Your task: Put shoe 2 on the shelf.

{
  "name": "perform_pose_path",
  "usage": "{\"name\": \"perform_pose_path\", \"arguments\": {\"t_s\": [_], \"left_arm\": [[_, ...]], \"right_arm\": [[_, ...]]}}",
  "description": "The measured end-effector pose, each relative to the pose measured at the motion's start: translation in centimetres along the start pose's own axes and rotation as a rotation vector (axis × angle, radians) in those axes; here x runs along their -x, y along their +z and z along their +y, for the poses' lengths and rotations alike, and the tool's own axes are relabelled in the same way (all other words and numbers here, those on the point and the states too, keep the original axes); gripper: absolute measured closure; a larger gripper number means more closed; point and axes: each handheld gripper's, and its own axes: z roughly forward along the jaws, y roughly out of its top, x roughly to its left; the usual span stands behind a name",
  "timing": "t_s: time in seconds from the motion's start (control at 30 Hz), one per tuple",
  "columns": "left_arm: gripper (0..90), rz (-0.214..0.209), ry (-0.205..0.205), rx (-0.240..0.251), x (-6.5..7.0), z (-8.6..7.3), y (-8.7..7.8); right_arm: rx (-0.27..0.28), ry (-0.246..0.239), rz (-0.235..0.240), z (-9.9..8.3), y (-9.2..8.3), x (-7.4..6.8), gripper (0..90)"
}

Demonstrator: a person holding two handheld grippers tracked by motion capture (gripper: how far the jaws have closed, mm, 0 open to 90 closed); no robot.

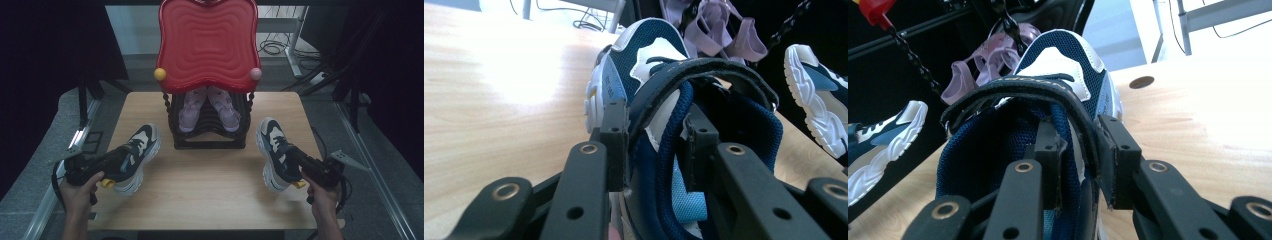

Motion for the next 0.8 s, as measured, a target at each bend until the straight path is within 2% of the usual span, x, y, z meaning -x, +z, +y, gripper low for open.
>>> {"name": "perform_pose_path", "arguments": {"t_s": [0.17,0.4,0.6,0.8], "left_arm": [[69.2,-0.004,0.0,0.024,0.1,1.1,0.1],[69.1,-0.024,-0.021,0.065,0.2,2.2,0.2],[69.0,-0.034,-0.014,0.079,0.2,3.2,0.2],[69.0,-0.024,-0.013,0.1,0.2,4.1,0.2]], "right_arm": [[0.022,-0.008,-0.008,1.0,0.1,-0.3,72.6],[0.05,-0.005,-0.008,2.1,0.2,-0.3,72.6],[0.075,0.023,0.0,2.8,0.1,-0.1,72.6],[0.089,0.023,-0.001,3.5,0.3,0.0,72.6]]}}
